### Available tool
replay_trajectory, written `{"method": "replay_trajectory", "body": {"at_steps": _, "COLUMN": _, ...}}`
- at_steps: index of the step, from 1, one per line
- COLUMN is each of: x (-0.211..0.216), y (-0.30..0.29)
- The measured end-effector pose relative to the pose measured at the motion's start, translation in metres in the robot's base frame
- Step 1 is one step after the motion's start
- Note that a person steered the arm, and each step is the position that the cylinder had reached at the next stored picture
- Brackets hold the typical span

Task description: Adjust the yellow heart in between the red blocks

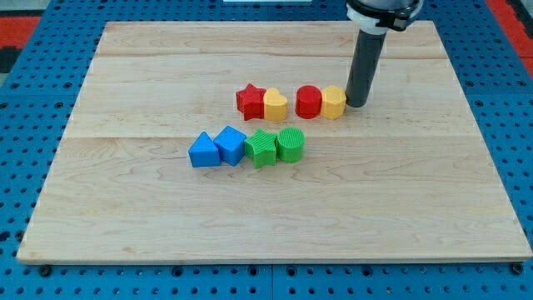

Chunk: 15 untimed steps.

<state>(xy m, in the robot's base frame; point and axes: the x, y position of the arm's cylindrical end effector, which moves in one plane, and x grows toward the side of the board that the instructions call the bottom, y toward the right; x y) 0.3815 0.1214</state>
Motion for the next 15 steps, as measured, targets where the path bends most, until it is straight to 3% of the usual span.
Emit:
{"method": "replay_trajectory", "body": {"at_steps": 3, "x": 0.002, "y": -0.02}}
{"method": "replay_trajectory", "body": {"at_steps": 4, "x": 0.002, "y": 0.005}}
{"method": "replay_trajectory", "body": {"at_steps": 6, "x": 0.044, "y": 0.018}}
{"method": "replay_trajectory", "body": {"at_steps": 11, "x": 0.045, "y": -0.074}}
{"method": "replay_trajectory", "body": {"at_steps": 15, "x": 0.045, "y": -0.096}}
